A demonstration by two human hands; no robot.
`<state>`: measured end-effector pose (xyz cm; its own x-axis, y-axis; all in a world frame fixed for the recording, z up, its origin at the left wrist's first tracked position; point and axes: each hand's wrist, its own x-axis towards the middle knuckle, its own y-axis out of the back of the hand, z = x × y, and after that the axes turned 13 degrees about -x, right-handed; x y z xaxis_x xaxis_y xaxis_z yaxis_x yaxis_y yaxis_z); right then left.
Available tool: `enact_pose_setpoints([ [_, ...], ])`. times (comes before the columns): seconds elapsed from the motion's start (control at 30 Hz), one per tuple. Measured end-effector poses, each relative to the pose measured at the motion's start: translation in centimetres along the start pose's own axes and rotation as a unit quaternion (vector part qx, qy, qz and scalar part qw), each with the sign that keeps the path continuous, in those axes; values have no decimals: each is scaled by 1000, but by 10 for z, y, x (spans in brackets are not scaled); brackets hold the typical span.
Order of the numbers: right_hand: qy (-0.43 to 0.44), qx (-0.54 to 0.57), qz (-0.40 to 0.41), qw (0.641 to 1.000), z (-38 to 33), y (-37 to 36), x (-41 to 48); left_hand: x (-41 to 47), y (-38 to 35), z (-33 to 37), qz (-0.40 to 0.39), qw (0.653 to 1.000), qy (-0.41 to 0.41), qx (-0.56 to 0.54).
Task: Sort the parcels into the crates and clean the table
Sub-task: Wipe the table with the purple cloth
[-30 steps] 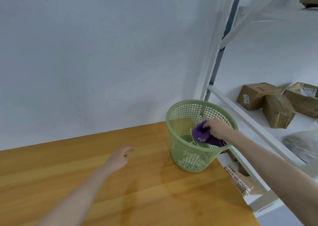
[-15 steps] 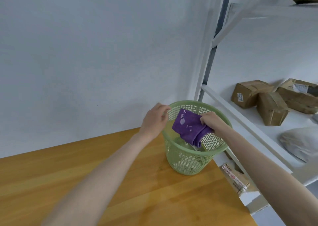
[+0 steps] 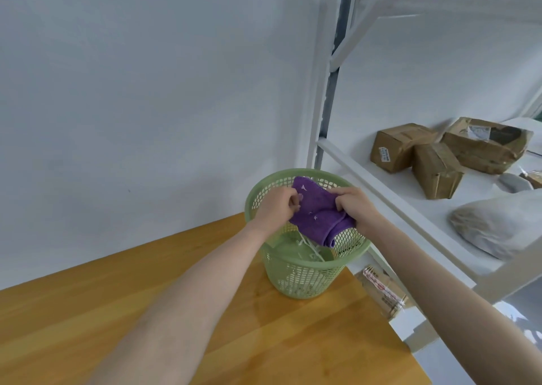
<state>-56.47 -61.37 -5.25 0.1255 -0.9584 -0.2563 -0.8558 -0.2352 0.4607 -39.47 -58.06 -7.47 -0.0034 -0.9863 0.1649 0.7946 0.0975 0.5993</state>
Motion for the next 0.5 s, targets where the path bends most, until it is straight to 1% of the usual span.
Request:
enact_pose_setpoints([
  [0.07, -16, 12, 24, 1000, 4, 6, 2, 0, 2, -8, 3, 1000, 4, 9],
  [0.2, -37, 27, 35, 998, 6, 14, 1, -3, 7, -22, -30, 995, 45, 88],
  [0.23, -37, 24, 34, 998, 6, 15, 1, -2, 7, -24, -22, 995, 52, 80],
  [0.3, -26, 5, 22, 999, 6, 13, 1, 0, 6, -19, 1, 999, 36, 38],
  [0.37, -5, -19, -5, 1000, 5, 9, 0, 5, 0, -12, -7, 1000, -1, 0],
  [0.4, 9, -30, -19, 999, 5, 7, -1, 7, -3, -8, -10, 1000, -6, -15],
  [0.5, 38, -41, -34, 998, 4, 3, -4, 10, -10, -4, 17, 999, 2, -44],
])
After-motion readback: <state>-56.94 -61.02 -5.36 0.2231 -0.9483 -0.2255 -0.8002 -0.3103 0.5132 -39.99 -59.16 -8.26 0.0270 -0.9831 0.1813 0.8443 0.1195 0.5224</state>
